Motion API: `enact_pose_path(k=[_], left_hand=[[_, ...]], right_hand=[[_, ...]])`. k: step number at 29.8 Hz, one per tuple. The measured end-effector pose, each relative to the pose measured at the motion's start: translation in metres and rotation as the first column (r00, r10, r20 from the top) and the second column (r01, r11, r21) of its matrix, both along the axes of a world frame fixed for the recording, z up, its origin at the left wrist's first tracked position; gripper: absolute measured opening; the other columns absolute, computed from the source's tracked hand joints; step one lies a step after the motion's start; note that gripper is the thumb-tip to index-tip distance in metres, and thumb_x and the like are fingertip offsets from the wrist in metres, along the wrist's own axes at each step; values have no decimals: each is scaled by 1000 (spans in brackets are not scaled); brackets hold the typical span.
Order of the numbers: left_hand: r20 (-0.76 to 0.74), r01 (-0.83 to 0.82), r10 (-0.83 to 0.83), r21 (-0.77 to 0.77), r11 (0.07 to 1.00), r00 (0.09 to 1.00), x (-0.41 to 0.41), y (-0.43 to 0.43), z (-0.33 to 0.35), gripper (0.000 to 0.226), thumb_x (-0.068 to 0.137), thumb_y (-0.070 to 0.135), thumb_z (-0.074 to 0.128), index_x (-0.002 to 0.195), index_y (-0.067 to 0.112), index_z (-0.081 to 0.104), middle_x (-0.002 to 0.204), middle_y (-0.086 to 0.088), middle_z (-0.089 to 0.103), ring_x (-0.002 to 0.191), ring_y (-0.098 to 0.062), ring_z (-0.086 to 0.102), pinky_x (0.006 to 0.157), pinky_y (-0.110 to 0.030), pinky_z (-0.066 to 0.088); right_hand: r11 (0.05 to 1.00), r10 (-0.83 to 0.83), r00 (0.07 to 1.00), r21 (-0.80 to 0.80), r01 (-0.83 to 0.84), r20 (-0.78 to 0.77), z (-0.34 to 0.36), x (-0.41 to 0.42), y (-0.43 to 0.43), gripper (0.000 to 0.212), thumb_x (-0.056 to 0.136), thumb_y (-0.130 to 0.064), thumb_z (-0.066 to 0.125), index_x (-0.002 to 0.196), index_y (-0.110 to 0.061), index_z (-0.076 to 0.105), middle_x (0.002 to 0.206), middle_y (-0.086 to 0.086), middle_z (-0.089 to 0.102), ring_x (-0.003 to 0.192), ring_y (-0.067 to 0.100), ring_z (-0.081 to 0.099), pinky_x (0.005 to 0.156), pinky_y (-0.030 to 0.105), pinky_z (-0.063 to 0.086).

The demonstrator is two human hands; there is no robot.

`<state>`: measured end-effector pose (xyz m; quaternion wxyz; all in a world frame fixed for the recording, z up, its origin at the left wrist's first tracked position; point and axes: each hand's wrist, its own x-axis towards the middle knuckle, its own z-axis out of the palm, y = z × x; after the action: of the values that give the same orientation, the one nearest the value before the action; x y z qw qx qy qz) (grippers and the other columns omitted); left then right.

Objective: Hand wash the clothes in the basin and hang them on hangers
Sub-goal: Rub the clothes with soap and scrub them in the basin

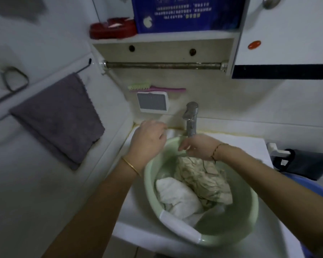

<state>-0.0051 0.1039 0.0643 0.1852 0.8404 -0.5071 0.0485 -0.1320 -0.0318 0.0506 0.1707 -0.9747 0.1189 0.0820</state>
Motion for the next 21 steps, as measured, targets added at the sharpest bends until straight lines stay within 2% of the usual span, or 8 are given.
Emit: enact_pose_path(k=[2, 4, 7, 9, 13, 16, 18, 21], left_hand=[[50, -38, 45, -124, 992, 998, 17, -6, 27, 36, 82, 22, 48, 110, 11, 68, 106, -13, 64, 98, -33, 57, 88, -42, 46], [99, -93, 117, -218, 972, 988, 32, -13, 56, 35, 84, 18, 52, 116, 10, 64, 109, -15, 61, 105, -32, 54, 91, -41, 45], [166, -158, 223, -336, 929, 961, 57, -24, 100, 39, 87, 14, 51, 124, 5, 55, 118, -17, 52, 111, -31, 49, 93, -43, 43], [228, -190, 289, -375, 907, 930, 73, -33, 120, 36, 89, 10, 50, 123, 1, 51, 122, -19, 47, 109, -34, 48, 90, -45, 45], [386, -280, 393, -317, 906, 835, 104, -52, 139, 51, 91, 4, 46, 140, 1, 34, 139, -20, 37, 114, -37, 46, 87, -44, 47], [472, -325, 427, -285, 902, 771, 119, -61, 148, 52, 94, 3, 41, 144, 2, 27, 146, -18, 32, 119, -36, 43, 89, -43, 46], [478, -327, 427, -281, 902, 768, 125, -65, 153, 51, 94, 3, 41, 143, 1, 28, 142, -18, 36, 119, -36, 43, 88, -44, 46], [451, -307, 425, -313, 899, 785, 130, -68, 160, 38, 92, 3, 47, 130, 2, 43, 131, -18, 45, 114, -34, 47, 82, -42, 47]], right_hand=[[999, -18, 994, 37, 14, 111, 31, 15, -5, 33, 91, -7, 51, 120, -15, 64, 118, 4, 65, 108, 19, 60, 80, 10, 33], [994, -63, 979, 98, 44, 195, 61, 27, -8, 31, 91, -7, 52, 118, -15, 65, 114, 3, 65, 106, 18, 61, 80, 10, 36], [940, -173, 949, 333, 78, 266, 94, 42, -10, 27, 93, -8, 51, 119, -12, 61, 111, 6, 65, 93, 20, 66, 81, 35, 56], [911, -204, 944, 403, 87, 258, 105, 49, -10, 30, 94, -8, 51, 124, -9, 55, 112, 9, 63, 89, 22, 68, 75, 43, 58], [906, -210, 953, 410, 107, 216, 105, 64, -10, 36, 94, -6, 51, 130, -10, 49, 113, 13, 62, 85, 22, 69, 72, 42, 59], [887, -233, 951, 446, 122, 203, 102, 73, -11, 37, 94, -6, 52, 130, -9, 48, 113, 13, 63, 84, 23, 68, 74, 43, 58], [880, -238, 952, 458, 126, 194, 102, 77, -12, 37, 94, -6, 51, 130, -9, 47, 112, 13, 63, 82, 22, 68, 75, 43, 58], [878, -246, 950, 460, 134, 193, 101, 81, -14, 37, 94, -6, 51, 131, -10, 47, 111, 12, 63, 80, 20, 68, 72, 39, 59]])
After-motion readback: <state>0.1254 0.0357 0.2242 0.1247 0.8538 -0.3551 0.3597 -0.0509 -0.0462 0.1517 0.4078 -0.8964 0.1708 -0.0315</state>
